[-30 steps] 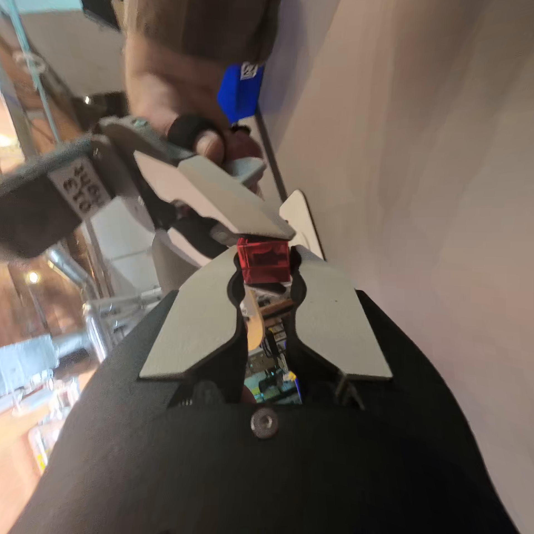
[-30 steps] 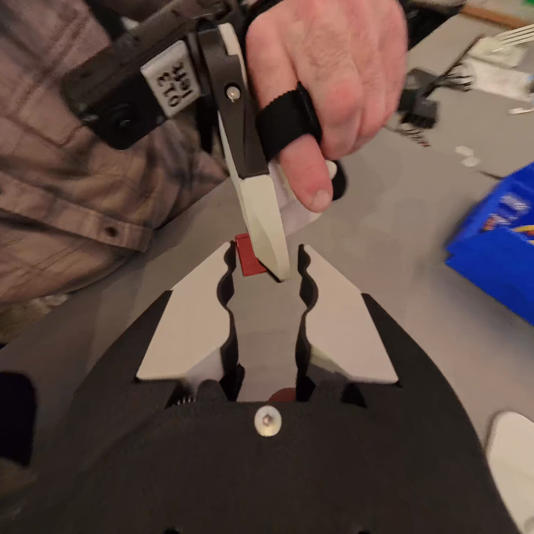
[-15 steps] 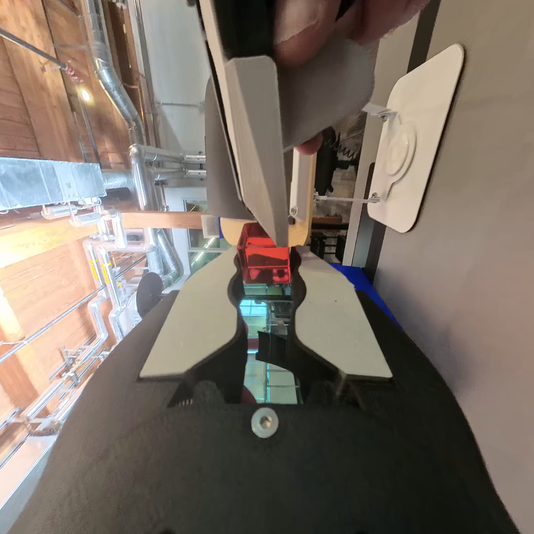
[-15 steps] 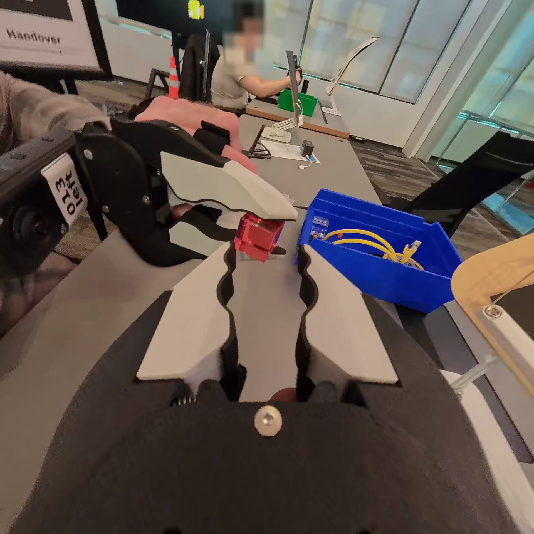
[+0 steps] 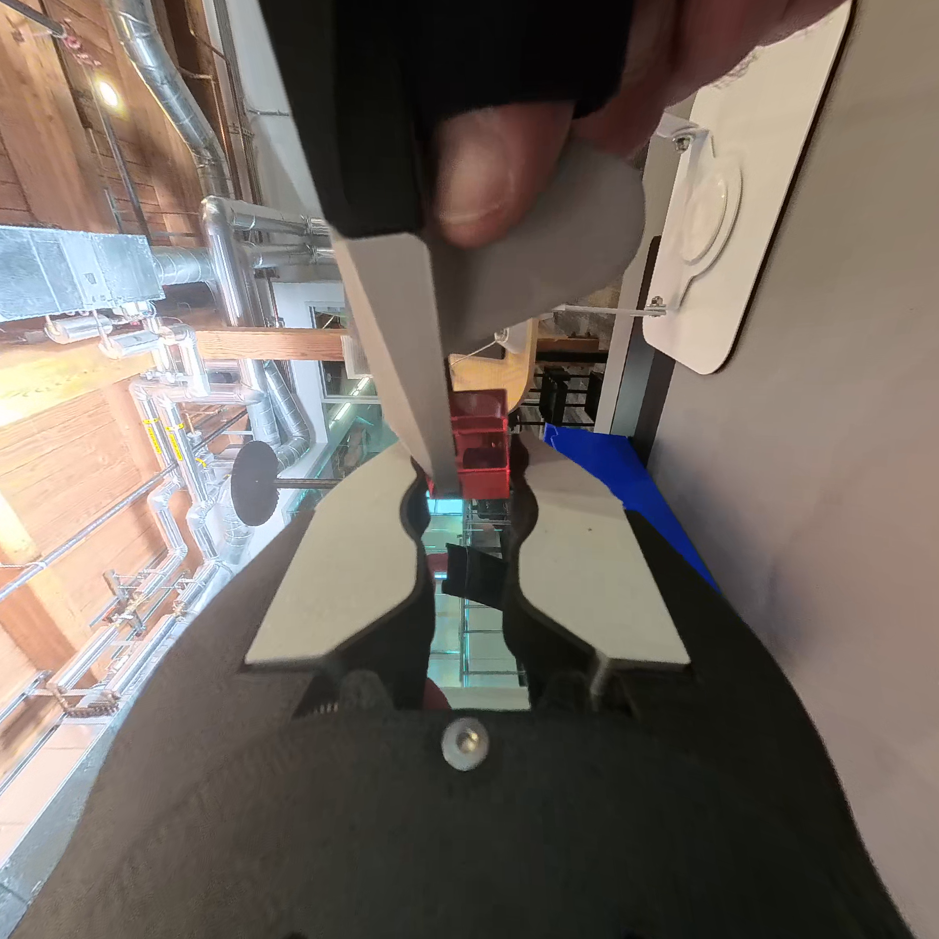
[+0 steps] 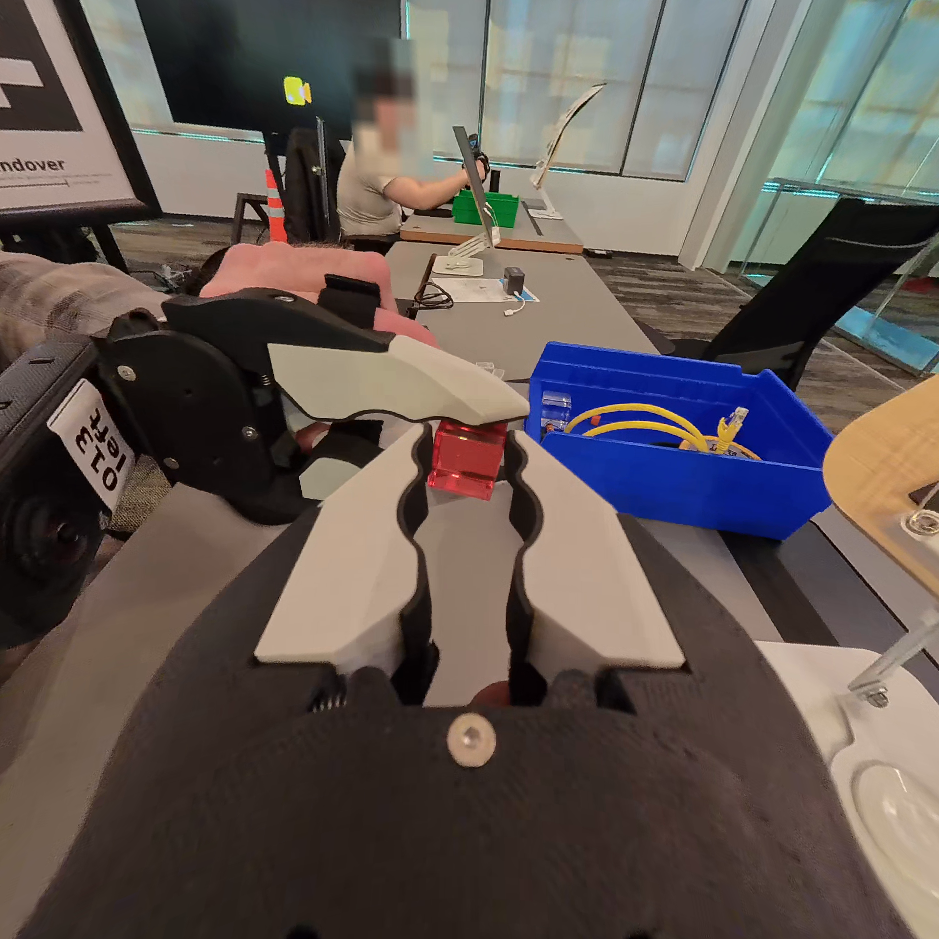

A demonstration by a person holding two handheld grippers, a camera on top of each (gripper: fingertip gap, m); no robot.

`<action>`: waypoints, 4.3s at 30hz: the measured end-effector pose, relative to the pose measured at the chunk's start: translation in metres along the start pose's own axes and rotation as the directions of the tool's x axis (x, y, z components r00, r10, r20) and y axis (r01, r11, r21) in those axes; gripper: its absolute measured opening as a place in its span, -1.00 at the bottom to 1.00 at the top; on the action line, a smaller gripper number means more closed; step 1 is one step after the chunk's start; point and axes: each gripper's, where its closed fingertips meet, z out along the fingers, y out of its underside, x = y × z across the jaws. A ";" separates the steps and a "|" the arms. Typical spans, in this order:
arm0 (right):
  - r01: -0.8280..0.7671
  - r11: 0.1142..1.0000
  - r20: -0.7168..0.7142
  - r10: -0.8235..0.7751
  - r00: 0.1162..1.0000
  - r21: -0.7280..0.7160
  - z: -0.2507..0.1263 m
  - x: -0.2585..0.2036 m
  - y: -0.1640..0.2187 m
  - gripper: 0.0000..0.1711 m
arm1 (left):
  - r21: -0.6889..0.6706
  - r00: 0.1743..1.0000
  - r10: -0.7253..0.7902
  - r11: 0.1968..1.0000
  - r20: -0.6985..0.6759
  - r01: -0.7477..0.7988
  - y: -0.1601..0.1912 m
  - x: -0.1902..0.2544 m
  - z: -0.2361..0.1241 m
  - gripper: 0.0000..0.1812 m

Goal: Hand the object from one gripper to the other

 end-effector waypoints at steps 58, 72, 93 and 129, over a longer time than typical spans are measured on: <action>0.106 0.974 0.543 0.022 0.839 -0.202 -0.036 -0.085 0.045 -0.64 | 0.486 0.894 0.307 0.866 -0.326 -0.120 -0.071 0.058 -0.069 -0.68; 0.043 0.994 0.311 -0.011 0.950 -0.097 -0.033 -0.034 0.020 -0.43 | 0.312 0.994 0.065 0.949 -0.083 -0.036 -0.048 0.001 -0.029 -0.69; -0.042 0.999 0.409 0.033 0.912 0.014 -0.033 -0.050 0.002 -0.63 | 0.376 1.000 -0.008 0.927 0.020 0.000 -0.058 -0.013 -0.033 -0.68; 0.019 0.998 0.415 0.009 0.910 -0.062 -0.037 -0.051 0.014 -0.68 | 0.422 0.970 0.107 0.907 -0.219 -0.005 -0.048 -0.002 -0.064 -0.50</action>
